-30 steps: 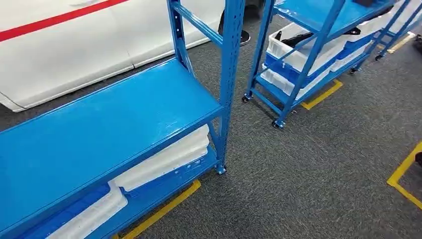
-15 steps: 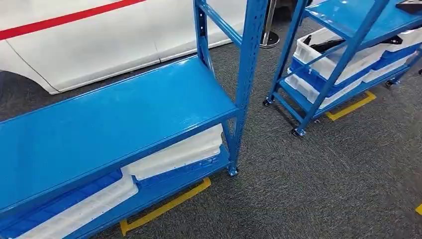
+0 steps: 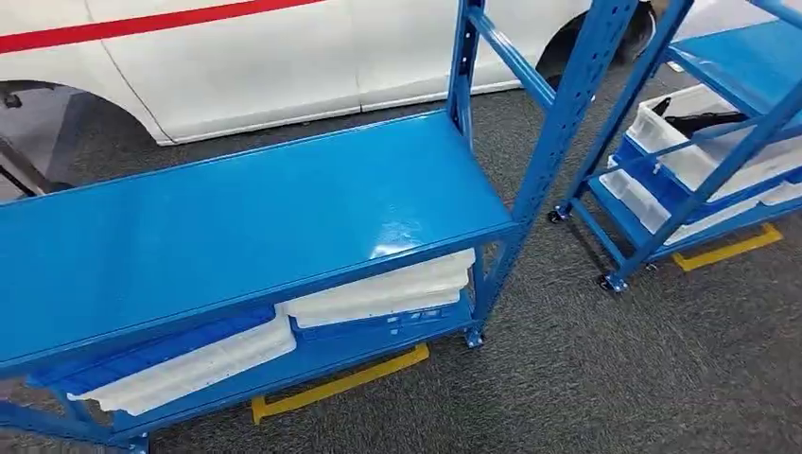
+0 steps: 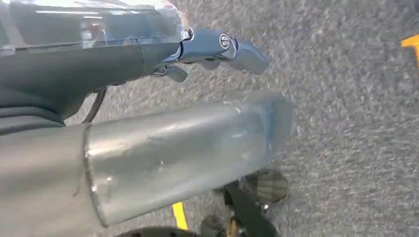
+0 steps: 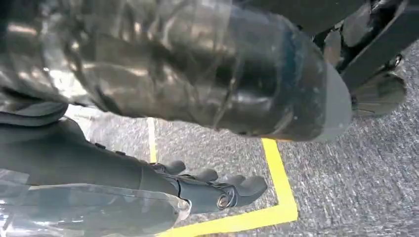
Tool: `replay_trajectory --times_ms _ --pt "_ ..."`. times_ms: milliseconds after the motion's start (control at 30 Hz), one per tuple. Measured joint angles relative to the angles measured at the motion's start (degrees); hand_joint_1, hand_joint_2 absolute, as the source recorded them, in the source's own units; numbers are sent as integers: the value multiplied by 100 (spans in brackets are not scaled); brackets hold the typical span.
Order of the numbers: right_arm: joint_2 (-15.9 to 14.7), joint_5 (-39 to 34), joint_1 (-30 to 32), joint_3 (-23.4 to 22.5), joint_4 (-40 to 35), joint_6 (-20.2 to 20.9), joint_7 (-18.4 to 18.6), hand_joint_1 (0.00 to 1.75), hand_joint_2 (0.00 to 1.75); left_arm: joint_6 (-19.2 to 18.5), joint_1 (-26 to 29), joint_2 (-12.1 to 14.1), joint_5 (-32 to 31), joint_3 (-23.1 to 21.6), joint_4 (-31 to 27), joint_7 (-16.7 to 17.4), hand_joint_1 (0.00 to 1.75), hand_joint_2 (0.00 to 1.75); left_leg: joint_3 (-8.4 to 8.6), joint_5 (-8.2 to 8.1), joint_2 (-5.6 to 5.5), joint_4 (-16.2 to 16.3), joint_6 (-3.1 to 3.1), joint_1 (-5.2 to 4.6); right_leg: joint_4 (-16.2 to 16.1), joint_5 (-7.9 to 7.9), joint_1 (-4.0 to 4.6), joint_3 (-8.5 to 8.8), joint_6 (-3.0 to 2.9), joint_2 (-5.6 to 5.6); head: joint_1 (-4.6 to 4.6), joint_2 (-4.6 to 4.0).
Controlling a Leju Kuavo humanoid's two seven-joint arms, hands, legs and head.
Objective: Take the parts from the cabinet and place them on the table.
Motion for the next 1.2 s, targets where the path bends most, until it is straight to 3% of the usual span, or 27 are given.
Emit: replay_trajectory --times_ms 33,67,100,167,200,233,267,300,367,400,433,500,533,567,700,733,767,800,867,900,933,1000,1033,1067,1100,1200 --pt "-2 2 11 0 0 0 2 0 0 0 2 -4 0 0 0 0 0 0 -18 -27 -57 42 -30 9 -411 82 -22 172 -13 209 0 0" --pt "-2 0 13 -2 4 2 4 0 0 0 -9 -2 0 0 0 -2 0 0 -52 -56 -100 94 -73 -23 -449 36 18 181 -8 317 4 0" --pt "0 2 -4 -4 4 4 0 0 0 0 -11 -2 0 0 0 0 0 0 -71 -49 -126 85 -97 -11 -430 53 14 166 -42 236 -4 0" --pt "-2 2 -40 -4 4 7 2 0 0 0 8 -2 0 0 0 0 0 0 -110 -37 -201 60 -160 21 -436 50 47 171 -96 177 -2 0" --pt "-2 0 -43 -4 4 7 0 0 0 0 13 0 0 0 0 0 0 0 -111 -48 -255 73 -199 17 -491 77 18 188 -146 113 0 0" --pt "-4 0 -39 -4 4 4 2 0 0 0 19 7 0 -2 0 0 0 0 -128 -118 -43 179 -209 24 -523 94 12 212 -179 29 -2 0" --pt "-4 0 -21 -4 4 2 2 0 0 2 12 7 0 0 0 0 0 0 -249 -291 182 414 -229 15 -534 89 18 220 -222 -15 -7 0" --pt "-4 0 -1 -4 4 2 2 0 0 2 -3 7 0 -2 0 2 0 0 -460 -529 294 834 -255 32 -534 79 32 217 -238 -92 -6 0" --pt "-4 2 10 -4 4 9 2 0 0 0 -10 -2 -2 -2 0 2 0 0 -897 -873 371 1699 -295 60 -531 55 54 219 -256 -252 -4 0" --pt "-4 0 9 -4 4 9 2 0 0 2 2 -2 -2 -2 0 4 0 0 -980 -860 387 1852 -303 68 -530 46 59 226 -253 -315 -4 0" --pt "-4 2 9 -7 4 9 2 0 0 2 12 0 0 -2 0 4 0 0 -924 -719 398 1725 -303 73 -530 32 61 239 -247 -377 -7 0" --pt "-4 6 3 -4 4 13 2 0 0 0 19 2 2 0 0 11 0 0 -481 -222 474 840 -271 73 -530 -4 61 293 -224 -496 -7 0" --pt "-4 9 2 -7 4 22 2 0 0 2 14 4 2 0 0 11 0 0 -202 -3 638 315 -234 64 -531 -30 62 331 -207 -556 -7 0" --pt "-4 11 5 -7 4 26 2 0 0 0 0 2 2 -2 0 13 0 0 -122 -81 874 123 -193 -2 -529 -57 90 346 -168 -603 -4 0" --pt "-2 28 -47 -7 4 35 17 0 0 0 14 5 2 0 0 17 0 0 -135 -36 618 50 -86 -34 -567 -90 81 431 -45 -779 -7 0" --pt "-4 35 -42 -7 4 35 20 0 0 0 22 2 2 -2 0 22 0 0 -34 16 565 -37 -44 36 -564 -147 55 475 4 -704 -4 0" --pt "-4 35 -29 -7 4 37 26 0 0 0 18 0 4 0 0 26 0 0 0 41 508 -78 -3 39 -357 -268 47 397 22 -388 0 0" --pt "-4 37 -25 -7 4 37 26 0 0 -7 9 0 4 0 0 33 0 0 -10 49 465 -81 11 38 46 -488 41 188 16 -201 0 0" --pt "-4 46 -15 -7 4 42 35 0 0 -7 -7 2 4 0 0 33 0 0 -19 42 353 -69 22 27 907 -837 36 -271 17 -113 0 0" --pt "-4 48 -7 -7 4 42 35 0 0 -7 -11 4 5 0 0 33 0 0 -16 33 288 -57 35 20 1163 -860 39 -441 15 -106 0 0" --pt "-4 48 2 -7 4 42 39 0 0 -7 -11 4 4 0 0 33 0 0 -8 19 230 -43 39 19 1133 -728 39 -482 11 -98 2 0" --pt "-13 22 6 -18 4 35 39 0 0 2 6 2 4 0 0 33 0 0 38 -25 130 -15 26 20 358 -139 38 -206 -17 -78 2 0" --pt "-18 17 3 -24 4 18 50 0 0 2 11 0 4 0 0 35 0 175 60 -56 99 6 6 22 -138 138 37 -7 -33 -50 2 0" --pt "-20 17 3 -31 7 4 72 0 0 7 20 -2 4 0 0 35 0 175 22 -84 90 25 -25 21 -401 152 39 100 -55 24 0 0" --pt "-20 15 -11 -42 7 -4 83 0 0 9 5 -2 2 0 0 39 0 175 29 -124 68 79 -68 -15 -464 140 65 97 -62 34 -2 0" --pt "-22 28 -26 -52 7 -28 116 0 0 11 10 -2 0 0 0 55 0 175 22 -128 57 38 -153 7 -462 140 83 99 -133 26 0 0"
